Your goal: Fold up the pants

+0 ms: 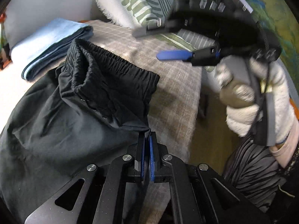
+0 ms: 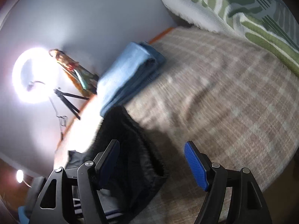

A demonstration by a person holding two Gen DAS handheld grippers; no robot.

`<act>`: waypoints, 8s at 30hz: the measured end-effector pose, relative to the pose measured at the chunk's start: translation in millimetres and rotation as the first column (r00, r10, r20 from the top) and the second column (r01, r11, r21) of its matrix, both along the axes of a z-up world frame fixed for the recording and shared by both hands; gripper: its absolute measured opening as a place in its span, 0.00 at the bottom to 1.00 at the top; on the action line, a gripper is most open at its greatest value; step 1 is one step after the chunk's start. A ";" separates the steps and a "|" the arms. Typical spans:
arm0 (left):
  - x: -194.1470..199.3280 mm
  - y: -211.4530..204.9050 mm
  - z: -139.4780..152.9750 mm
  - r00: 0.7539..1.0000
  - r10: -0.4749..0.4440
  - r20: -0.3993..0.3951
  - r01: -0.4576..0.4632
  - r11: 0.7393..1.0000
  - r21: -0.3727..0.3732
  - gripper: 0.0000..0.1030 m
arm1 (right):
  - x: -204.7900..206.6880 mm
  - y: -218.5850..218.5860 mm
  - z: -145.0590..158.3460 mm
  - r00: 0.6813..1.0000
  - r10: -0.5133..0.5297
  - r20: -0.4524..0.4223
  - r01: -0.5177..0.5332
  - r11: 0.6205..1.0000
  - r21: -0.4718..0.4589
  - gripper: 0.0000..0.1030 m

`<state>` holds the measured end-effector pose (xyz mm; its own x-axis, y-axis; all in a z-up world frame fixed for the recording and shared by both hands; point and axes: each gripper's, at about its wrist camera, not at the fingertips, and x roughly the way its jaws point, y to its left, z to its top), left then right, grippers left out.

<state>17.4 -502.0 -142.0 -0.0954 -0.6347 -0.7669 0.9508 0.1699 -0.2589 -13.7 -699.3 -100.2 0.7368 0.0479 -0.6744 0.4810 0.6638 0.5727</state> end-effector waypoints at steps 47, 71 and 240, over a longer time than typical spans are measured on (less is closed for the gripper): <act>114.1 321.7 24.4 0.701 0.711 0.056 -0.712 0.702 0.006 0.25 | 83.1 -5.4 -66.4 0.847 0.529 0.047 -0.531 0.845 0.062 0.49; 93.6 328.2 -0.5 0.754 0.657 0.017 -0.657 0.754 0.003 0.25 | 51.6 13.6 7.7 0.916 0.218 -0.336 -0.330 0.887 -0.323 0.56; 16.2 467.8 43.6 0.580 0.808 0.109 -0.738 0.577 -0.349 0.43 | 235.6 428.3 -10.8 0.542 0.840 -0.034 -0.822 0.538 0.188 0.15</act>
<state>33.6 -34.3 -98.4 0.6777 -0.5362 -0.5032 0.5148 0.8346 -0.1961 221.8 -271.0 -111.0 0.2415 0.6944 -0.6779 -0.1840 0.7187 0.6706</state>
